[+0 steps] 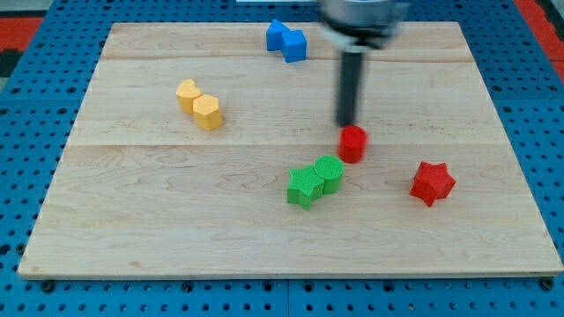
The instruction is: Push the red circle closer to the red star
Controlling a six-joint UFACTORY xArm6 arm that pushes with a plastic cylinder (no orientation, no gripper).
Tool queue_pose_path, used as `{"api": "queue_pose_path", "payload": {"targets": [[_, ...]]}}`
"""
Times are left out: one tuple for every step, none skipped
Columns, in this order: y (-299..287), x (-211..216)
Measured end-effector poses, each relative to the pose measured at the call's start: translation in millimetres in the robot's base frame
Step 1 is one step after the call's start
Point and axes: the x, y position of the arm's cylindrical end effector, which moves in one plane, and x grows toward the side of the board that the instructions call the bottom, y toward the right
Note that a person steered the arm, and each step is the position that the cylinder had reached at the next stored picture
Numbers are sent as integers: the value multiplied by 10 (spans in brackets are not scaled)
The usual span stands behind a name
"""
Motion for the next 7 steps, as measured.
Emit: {"api": "queue_pose_path", "payload": {"targets": [[404, 207], [302, -429], [-283, -66], [-740, 111], [-361, 128], [559, 238], [746, -17]]}}
